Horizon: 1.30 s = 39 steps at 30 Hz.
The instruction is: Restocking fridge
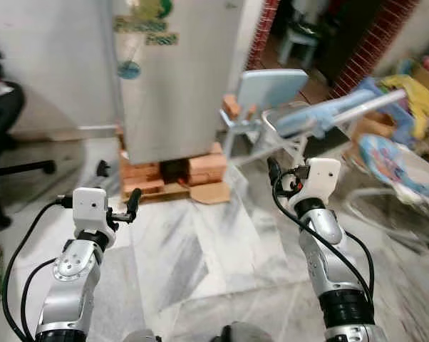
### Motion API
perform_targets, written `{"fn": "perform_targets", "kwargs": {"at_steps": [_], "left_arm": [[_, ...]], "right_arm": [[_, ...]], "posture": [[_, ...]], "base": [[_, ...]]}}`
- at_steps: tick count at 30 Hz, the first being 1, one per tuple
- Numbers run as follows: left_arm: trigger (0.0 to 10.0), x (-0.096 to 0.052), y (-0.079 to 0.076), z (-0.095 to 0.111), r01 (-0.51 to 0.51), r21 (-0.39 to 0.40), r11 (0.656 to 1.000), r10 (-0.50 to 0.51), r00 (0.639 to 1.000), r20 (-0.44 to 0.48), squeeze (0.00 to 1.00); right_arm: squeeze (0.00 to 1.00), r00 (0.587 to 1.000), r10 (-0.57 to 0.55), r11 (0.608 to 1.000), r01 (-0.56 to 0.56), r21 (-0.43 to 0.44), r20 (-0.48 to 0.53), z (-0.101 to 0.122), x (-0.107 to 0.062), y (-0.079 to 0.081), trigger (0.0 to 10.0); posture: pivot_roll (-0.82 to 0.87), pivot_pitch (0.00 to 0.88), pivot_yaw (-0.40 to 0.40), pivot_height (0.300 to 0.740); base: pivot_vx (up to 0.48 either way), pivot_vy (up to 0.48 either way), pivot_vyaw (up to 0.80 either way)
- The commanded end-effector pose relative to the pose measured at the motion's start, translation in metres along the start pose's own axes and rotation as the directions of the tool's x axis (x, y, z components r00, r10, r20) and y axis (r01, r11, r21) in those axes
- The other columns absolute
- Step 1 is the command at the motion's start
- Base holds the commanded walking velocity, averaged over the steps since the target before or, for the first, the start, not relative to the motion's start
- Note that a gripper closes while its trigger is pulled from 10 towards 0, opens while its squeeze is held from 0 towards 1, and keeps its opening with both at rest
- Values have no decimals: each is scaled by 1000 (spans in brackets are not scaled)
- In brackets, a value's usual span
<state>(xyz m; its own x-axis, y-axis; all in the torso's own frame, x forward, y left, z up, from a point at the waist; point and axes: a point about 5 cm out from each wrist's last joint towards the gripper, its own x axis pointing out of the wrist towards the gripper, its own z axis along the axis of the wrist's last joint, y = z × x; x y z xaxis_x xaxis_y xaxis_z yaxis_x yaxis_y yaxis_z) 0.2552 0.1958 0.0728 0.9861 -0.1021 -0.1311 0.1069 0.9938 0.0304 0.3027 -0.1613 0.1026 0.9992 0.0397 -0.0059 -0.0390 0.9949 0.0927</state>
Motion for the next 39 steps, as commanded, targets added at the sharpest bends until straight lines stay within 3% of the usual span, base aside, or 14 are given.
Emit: {"fn": "perform_targets", "kwargs": {"at_steps": [1,11,24,33,39], "left_arm": [[10000,1,-9,3,45,14,999,-46,999,23,0],[10000,2,-7,1,52,29,998,-52,999,3,0],[10000,30,-6,8,135,116,984,-132,991,-35,0],[10000,31,-15,4,173,106,979,-169,985,-42,0],[10000,24,-12,0,156,93,983,-153,987,-38,0]], "right_arm": [[0,1000,-18,1000,18,-13,9,3,1,-8,10000],[0,998,-57,998,57,-5,21,3,-1,-12,10000],[0,974,-217,976,217,2,58,-1,-15,-35,10000],[0,977,-211,977,212,-12,42,-4,-14,-33,10000],[0,978,-206,978,207,-13,36,-4,-15,-33,10000]], "posture": [[40,0,-108,740],[43,0,-74,740],[-37,0,47,740],[-34,0,10,740],[-18,0,-30,740]], "base": [[465,0,0],[478,0,0],[0,0,0],[0,300,-431],[0,480,-400]]}}
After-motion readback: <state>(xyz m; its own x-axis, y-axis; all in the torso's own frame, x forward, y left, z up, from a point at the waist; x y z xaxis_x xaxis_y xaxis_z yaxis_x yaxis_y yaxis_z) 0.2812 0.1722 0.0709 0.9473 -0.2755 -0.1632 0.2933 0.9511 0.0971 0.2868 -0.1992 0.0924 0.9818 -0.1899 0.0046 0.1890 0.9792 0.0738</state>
